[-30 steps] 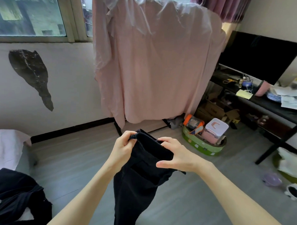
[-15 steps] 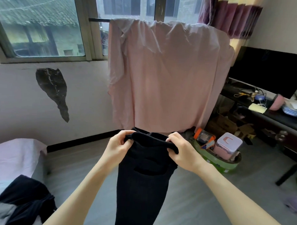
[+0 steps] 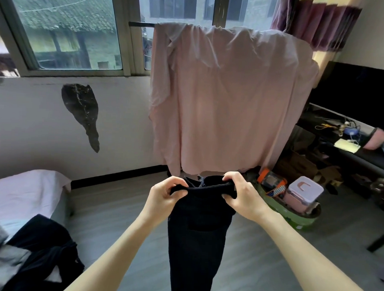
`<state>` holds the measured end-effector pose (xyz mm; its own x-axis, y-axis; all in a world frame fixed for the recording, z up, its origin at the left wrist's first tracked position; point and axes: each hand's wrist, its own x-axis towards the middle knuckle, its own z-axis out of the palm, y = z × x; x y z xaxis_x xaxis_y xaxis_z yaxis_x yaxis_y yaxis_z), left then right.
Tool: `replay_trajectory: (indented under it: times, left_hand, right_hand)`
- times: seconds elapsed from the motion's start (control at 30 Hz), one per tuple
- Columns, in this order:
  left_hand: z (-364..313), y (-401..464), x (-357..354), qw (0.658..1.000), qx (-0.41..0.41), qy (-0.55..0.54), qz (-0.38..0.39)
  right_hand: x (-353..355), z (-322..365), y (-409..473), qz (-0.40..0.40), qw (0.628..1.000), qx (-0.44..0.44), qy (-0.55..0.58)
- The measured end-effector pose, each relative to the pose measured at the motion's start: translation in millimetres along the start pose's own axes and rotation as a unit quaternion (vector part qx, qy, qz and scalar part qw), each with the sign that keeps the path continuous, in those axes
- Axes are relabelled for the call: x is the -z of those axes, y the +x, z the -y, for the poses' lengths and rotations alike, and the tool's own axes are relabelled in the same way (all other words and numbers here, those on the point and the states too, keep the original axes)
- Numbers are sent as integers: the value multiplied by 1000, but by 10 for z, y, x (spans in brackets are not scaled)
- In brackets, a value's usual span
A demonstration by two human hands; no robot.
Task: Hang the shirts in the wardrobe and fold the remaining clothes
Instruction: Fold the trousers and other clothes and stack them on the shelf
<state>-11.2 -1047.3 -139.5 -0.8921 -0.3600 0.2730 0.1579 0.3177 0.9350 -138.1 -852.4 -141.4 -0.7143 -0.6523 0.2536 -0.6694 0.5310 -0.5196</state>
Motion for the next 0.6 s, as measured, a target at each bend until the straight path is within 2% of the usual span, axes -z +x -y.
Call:
replay_trajectory:
  times: [0.07,0.17,0.3,0.37,0.5,0.6]
  left_hand:
    - [-17,-21,-42,1000,-17,4,19]
    - [-46,-51,-78,997,-45,37,52]
    - [-63,-112,4,998,-23,31,51]
    - [-49,-183,110,999,-6,34,4]
    - [28,-414,313,990,17,77,-115]
    - [81,-576,368,979,44,118,-159]
  right_hand:
    - [85,-33,37,76,994,35,-65]
    - [120,-2,153,200,959,86,-178]
    - [-5,92,316,286,930,113,-199]
    - [-121,124,337,299,936,109,-152]
    - [-339,153,229,300,952,38,-45]
    - [-577,229,197,177,977,78,-88]
